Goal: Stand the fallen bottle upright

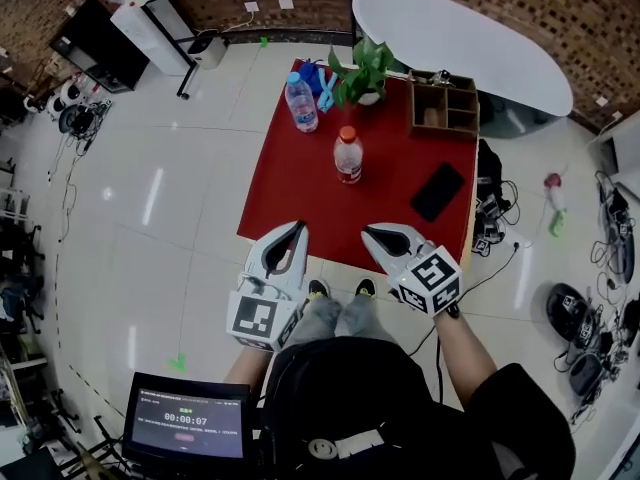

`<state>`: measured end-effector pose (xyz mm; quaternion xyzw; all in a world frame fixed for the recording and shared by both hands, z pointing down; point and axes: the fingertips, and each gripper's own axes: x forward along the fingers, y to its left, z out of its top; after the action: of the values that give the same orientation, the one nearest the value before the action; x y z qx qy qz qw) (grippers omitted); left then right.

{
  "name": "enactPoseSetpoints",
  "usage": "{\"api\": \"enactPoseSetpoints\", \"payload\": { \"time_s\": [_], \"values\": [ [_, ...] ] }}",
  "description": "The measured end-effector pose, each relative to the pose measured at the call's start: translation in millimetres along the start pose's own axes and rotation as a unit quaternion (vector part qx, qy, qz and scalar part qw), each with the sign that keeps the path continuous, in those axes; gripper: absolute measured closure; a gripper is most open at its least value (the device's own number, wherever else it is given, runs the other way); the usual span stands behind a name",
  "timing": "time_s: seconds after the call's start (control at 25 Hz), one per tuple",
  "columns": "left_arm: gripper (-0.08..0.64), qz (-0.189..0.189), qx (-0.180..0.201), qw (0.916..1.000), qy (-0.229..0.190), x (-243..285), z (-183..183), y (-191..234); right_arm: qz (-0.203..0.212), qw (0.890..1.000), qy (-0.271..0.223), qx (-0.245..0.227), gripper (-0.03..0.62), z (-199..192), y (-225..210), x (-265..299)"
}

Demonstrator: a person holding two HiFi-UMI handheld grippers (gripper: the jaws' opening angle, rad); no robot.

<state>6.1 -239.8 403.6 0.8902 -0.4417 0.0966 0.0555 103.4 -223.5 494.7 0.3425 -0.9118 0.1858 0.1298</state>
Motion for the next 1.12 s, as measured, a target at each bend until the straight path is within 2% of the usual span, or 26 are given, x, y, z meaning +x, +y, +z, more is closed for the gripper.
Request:
{"api": "enactPoseSetpoints", "payload": {
  "time_s": [0.12,0.24,0.4,0.64,0.72,0.88,1.0,1.12],
  "values": [
    [0.555,0.007,0.004,0.9999,0.007,-10,-4,4,0.009,1.0,-0.003,-0.008,0.588,-3,14,5],
    [0.555,-0.002,0.0,1.0,0.01,-28,-12,-9,0.008,1.0,-0.016,0.001,0.588,-7,34,-7],
    [0.555,-0.022,0.01,0.9996,-0.012,-64,-15,-25,-0.005,1.0,-0.028,0.013,0.588,-15,69,-23],
    [0.555,-0.051,-0.011,0.9977,-0.044,-159,-25,-46,-0.046,0.998,-0.04,-0.006,0.588,-32,165,-48],
    [0.555,-0.048,-0.011,0.9977,-0.046,-193,-32,-51,-0.06,0.997,-0.047,-0.01,0.588,-37,198,-59],
    [0.555,-0.069,-0.007,0.9961,-0.055,-249,-37,-70,-0.088,0.993,-0.073,-0.007,0.588,-35,256,-86],
    [0.555,-0.08,-0.017,0.9939,-0.074,-283,-33,-82,-0.11,0.99,-0.087,-0.011,0.588,-26,289,-106],
    [0.555,-0.073,-0.027,0.9937,-0.081,-300,-30,-86,-0.114,0.989,-0.096,-0.007,0.588,-27,308,-112]
  ]
}}
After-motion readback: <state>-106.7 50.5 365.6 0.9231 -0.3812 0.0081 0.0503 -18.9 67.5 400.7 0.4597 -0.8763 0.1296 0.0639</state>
